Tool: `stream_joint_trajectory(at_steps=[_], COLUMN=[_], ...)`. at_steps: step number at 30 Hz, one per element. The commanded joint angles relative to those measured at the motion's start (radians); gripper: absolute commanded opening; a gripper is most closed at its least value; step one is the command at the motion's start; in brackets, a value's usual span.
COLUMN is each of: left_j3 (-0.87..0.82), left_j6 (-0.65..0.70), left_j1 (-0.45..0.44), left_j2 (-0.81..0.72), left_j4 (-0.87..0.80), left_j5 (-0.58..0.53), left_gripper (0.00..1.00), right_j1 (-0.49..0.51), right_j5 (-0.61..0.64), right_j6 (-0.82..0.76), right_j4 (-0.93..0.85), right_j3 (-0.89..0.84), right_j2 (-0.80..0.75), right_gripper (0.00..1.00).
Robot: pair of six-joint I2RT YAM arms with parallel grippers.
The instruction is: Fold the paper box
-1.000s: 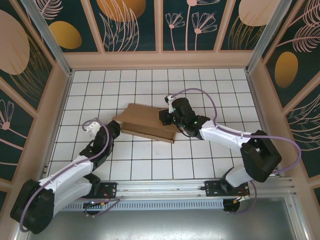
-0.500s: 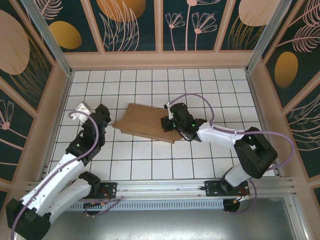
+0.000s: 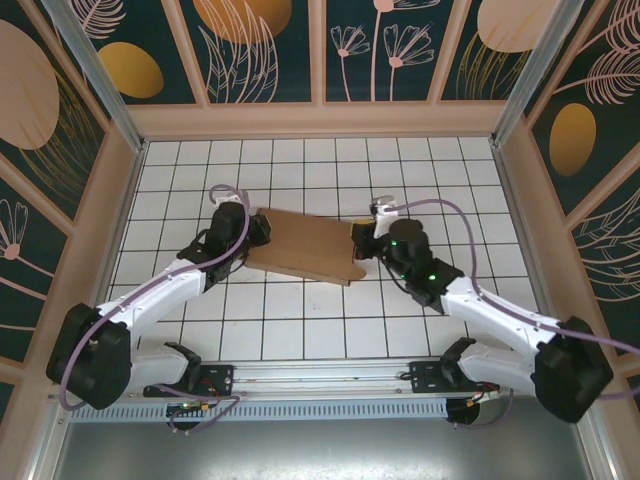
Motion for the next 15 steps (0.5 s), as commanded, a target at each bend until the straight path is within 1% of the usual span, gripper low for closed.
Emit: stream_joint_trajectory(at_steps=[1,3,6,7,9,11,15], left_j3=[-0.047,-0.069,-0.092,-0.101,-0.112,-0.121,-0.145], left_j6=[-0.02,-0.031,-0.044,-0.047,-0.05,-0.054,-0.072], left_j1=[-0.004,-0.004,-0.004,-0.004,-0.004,-0.003,-0.003], left_j2=[0.014,0.035,0.07,0.077,0.083,0.086,0.11], left_j4=[0.096,0.124,0.153,0.16,0.164,0.167,0.189], left_j5=[0.084,0.097,0.107,0.104,0.087,0.071,0.06], left_gripper=[0.01,0.0,0.0,0.0,0.0,0.0,0.0], right_j1=[-0.022,-0.027,-0.022,-0.019,0.001,0.016,0.019], right_j5=[-0.17,-0.225,-0.228,-0.221,-0.164,-0.143,-0.105], right_j6=[0.074,0.099,0.144,0.15,0.17,0.175,0.197], right_j4=[0.016,-0.033,-0.08,-0.083,-0.094,-0.119,-0.29], right_j3=[-0.004,0.019,0.031,0.029,0.026,0.034,0.138], right_j2=[0.03,0.082,0.146,0.157,0.167,0.182,0.316], right_gripper=[0.0,0.0,0.0,0.0,0.0,0.0,0.0])
